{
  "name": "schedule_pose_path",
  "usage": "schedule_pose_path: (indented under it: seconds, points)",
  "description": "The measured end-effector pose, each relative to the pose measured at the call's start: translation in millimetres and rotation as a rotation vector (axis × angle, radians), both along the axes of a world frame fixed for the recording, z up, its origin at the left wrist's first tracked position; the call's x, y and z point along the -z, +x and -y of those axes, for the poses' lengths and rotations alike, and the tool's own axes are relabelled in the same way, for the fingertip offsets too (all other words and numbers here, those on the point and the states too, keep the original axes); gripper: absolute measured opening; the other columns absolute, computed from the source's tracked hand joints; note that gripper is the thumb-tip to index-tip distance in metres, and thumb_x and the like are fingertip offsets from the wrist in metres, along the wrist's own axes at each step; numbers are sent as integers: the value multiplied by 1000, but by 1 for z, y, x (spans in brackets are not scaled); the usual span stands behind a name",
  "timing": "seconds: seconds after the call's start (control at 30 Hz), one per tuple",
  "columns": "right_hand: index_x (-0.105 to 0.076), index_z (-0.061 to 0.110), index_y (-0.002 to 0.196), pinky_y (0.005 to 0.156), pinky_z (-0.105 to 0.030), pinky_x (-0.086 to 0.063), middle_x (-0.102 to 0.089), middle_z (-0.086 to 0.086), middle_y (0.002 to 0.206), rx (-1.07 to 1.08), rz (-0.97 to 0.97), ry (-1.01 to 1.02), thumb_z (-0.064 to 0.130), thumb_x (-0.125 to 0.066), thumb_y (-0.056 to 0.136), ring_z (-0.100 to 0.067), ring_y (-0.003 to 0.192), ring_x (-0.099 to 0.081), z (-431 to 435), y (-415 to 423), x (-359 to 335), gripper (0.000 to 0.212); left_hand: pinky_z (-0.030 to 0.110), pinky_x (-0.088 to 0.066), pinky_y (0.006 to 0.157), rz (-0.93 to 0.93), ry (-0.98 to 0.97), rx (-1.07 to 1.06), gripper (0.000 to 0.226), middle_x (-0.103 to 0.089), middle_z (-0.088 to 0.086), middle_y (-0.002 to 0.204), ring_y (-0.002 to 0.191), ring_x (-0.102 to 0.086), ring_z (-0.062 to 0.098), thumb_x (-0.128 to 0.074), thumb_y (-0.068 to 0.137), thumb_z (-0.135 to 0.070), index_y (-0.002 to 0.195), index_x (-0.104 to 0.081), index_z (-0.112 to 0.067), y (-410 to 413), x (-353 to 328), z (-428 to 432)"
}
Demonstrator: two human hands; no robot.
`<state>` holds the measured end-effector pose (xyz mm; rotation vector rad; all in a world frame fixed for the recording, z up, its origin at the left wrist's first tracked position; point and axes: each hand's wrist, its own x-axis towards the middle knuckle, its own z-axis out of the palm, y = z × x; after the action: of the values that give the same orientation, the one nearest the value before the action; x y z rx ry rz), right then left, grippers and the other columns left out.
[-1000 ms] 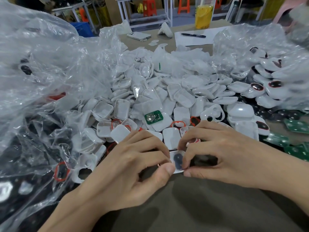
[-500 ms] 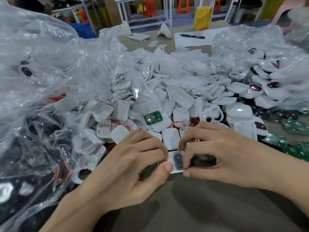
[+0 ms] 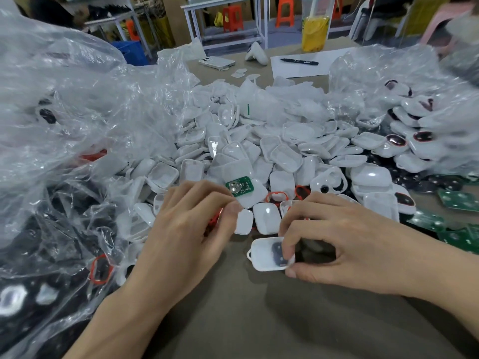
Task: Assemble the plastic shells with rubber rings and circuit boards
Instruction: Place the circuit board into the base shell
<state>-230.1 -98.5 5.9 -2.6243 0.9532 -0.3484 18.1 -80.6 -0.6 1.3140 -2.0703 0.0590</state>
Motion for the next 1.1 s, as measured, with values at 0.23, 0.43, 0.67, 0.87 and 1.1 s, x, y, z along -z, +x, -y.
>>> schedule_pose_path:
  seconds: [0.23,0.43,0.67,0.87,1.1]
  points:
    - [-53,49,103,98,-19,-33,-49,29,112,0,7,0,66,-56,84,-1,112,-45,-1,0,-1,26,38,-45,91,-20,71,-144,24,-66,-11,106,101,-52,13,-52,95,-32,105,-68,-17,2,2,8]
    - [-55,51,107,97,-14,-32,-49,29,114,15,49,-57,69,-56,86,2,113,-45,-5,4,-1,27,33,-42,90,-22,85,-174,25,-65,-11,104,99,-49,12,-49,96,-33,105,-67,-18,2,2,9]
    - [-59,51,110,95,-20,-35,-48,24,115,-35,-1,-109,67,-50,92,2,108,-43,-5,12,1,25,38,-43,93,-10,82,-168,25,-64,-11,104,99,-54,17,-49,95,-31,105,-68,-17,0,3,9]
    - [-61,49,106,89,-28,-43,-49,17,113,-55,-27,-171,59,-51,96,-2,102,-45,-4,15,2,17,35,-40,94,6,79,-165,24,-64,-12,104,99,-56,18,-49,96,-31,104,-68,-18,-2,4,10]
    - [-62,46,101,84,-28,-42,-47,15,105,-59,-27,-192,54,-51,98,-7,96,-47,-5,17,3,14,30,-37,95,14,87,-169,16,-64,-11,105,100,-55,17,-56,96,-25,105,-68,-18,-3,2,8]
